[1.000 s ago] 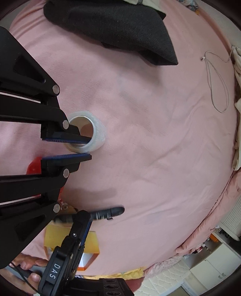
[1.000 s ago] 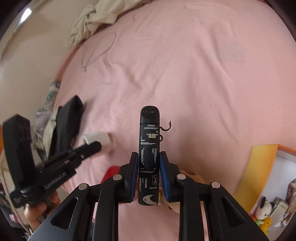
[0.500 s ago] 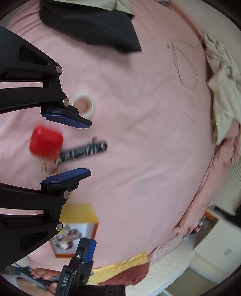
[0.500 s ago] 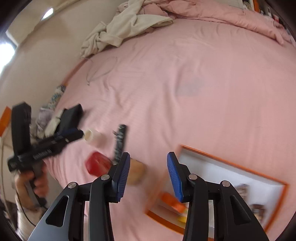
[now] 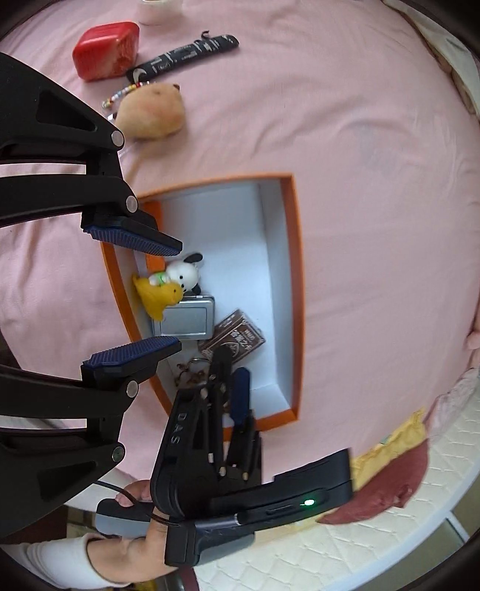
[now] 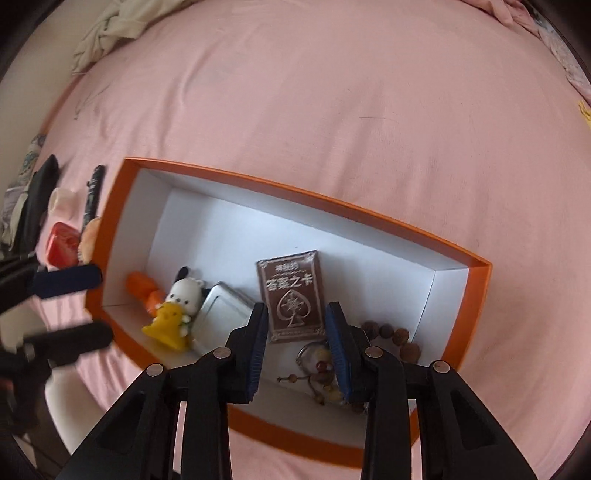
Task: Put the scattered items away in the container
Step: 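Grasp the brown card box with the right gripper while the left gripper grasps the duck figure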
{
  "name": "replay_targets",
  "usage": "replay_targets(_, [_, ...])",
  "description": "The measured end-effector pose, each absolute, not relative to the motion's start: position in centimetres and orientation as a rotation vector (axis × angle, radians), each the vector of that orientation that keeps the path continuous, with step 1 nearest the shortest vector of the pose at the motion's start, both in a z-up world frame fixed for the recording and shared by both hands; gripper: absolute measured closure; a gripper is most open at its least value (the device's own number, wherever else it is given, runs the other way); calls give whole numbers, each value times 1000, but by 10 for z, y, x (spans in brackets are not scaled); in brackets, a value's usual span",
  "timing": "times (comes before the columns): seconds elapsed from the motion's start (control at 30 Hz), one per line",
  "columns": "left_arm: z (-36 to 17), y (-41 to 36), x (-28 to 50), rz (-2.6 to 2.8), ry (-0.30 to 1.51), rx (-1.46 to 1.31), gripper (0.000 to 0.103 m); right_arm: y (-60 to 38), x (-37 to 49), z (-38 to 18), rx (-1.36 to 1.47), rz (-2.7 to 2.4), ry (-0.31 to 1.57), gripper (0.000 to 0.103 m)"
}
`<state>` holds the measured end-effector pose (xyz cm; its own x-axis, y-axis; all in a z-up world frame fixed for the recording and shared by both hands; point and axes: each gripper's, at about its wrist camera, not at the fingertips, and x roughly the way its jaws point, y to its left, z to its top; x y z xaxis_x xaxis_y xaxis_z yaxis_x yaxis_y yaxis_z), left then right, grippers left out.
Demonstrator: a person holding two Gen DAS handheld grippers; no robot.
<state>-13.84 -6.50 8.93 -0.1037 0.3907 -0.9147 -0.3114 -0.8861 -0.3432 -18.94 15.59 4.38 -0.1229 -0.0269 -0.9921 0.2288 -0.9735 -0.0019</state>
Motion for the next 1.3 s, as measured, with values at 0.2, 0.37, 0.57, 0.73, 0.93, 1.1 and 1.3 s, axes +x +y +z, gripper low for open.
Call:
replay_targets(0.2, [63, -40, -144, 2018, 28, -1878, 56, 159, -203, 33, 1960, -2213, 186, 62])
replay_targets(0.37, [50, -28, -143, 2007, 83, -1901, 56, 156, -204, 22, 1982, -2187, 225, 46])
replay_targets(0.57, [40, -18, -139, 1988, 167, -1910, 60, 149, -204, 16, 2008, -2197, 375, 63])
replay_targets(0.73, [49, -30, -139, 1987, 95, -1883, 70, 167, -207, 23, 2022, -2206, 173, 64])
replay_targets(0.93, [73, -42, -139, 2012, -4, -1812, 71, 174, -203, 47, 1938, -2251, 81, 64])
replay_targets(1.1, [110, -55, -135, 2040, -100, -1703, 71, 173, -200, 80, 1845, -2288, 1, 64])
replay_targets(1.3, [147, -120, -127, 2143, -192, -1607, 71, 140, -198, 108, 1733, -2280, -30, 64])
